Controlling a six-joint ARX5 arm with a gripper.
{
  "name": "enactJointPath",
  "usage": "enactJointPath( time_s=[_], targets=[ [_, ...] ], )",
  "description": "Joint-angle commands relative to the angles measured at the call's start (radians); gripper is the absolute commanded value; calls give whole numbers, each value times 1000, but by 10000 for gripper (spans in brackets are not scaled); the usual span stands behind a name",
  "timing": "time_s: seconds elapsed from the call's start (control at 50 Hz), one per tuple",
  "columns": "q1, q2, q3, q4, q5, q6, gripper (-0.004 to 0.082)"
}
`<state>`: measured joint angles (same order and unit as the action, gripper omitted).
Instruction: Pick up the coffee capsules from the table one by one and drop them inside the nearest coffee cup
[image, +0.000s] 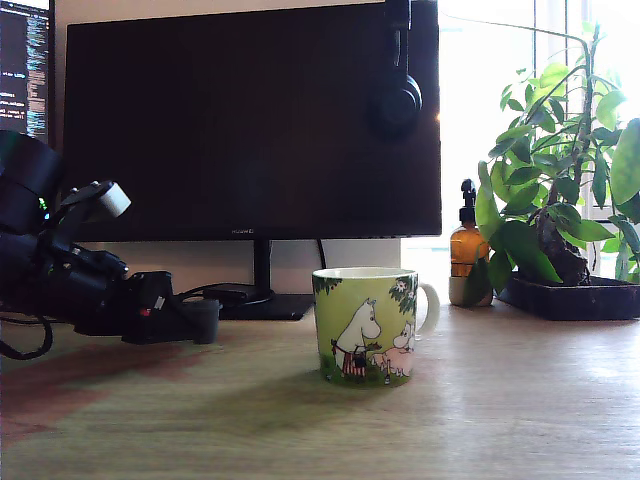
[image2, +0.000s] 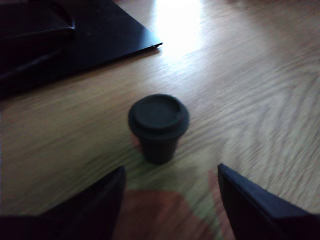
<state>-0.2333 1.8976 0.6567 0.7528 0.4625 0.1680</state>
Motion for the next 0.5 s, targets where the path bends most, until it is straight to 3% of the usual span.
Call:
enactJointPath(
  time_s=[0.0,0.48],
  targets=[
    [-5,-6,-8,11,1,18,537],
    [-24,16,14,38,-1,22,536]
  ],
)
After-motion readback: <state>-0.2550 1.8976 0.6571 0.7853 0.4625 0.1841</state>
